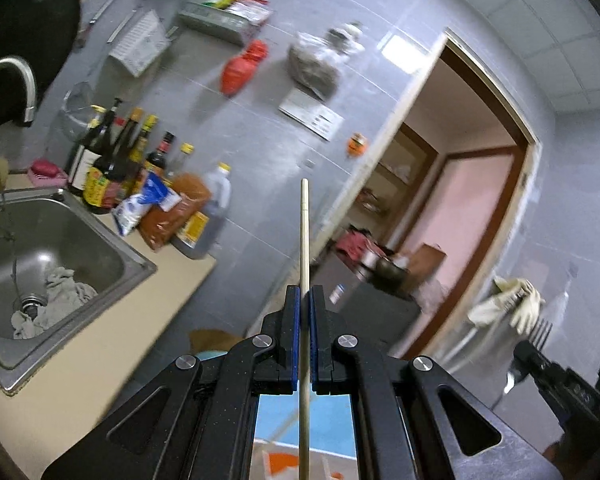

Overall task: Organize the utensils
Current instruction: 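Lift the chopstick and fork and carry both over the white caddy, then drop the chopstick from the left gripper while the right gripper drops the fork into the caddy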

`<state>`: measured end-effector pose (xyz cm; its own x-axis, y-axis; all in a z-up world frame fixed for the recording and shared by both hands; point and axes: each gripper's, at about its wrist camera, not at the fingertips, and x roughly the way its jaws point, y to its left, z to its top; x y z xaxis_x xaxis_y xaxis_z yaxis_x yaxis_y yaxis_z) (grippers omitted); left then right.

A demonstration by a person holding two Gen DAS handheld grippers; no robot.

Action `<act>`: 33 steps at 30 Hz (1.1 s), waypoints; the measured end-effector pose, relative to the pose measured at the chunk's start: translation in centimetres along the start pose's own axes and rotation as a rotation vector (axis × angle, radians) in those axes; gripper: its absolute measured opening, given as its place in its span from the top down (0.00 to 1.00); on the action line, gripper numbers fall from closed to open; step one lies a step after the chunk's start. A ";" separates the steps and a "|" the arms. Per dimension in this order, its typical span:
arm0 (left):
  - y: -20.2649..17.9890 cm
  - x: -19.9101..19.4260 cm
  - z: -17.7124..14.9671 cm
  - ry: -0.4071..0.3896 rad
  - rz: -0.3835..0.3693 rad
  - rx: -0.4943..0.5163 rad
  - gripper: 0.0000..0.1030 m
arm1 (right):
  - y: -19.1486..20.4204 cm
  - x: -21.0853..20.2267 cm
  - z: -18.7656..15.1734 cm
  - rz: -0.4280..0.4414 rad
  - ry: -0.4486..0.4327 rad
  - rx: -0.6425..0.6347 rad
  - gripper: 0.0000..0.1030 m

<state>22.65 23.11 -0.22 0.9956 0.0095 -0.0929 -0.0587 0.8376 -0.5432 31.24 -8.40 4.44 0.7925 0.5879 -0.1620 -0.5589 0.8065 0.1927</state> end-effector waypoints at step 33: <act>1.6 -2.7 -6.4 0.118 0.068 0.134 0.88 | 3.0 5.0 -8.5 0.067 0.237 0.022 0.76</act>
<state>19.43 20.92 -6.16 0.9739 0.0114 -0.2269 -0.1078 0.9024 -0.4173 31.46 -2.52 -4.06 0.6729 0.6403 -0.3704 -0.6007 0.7652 0.2316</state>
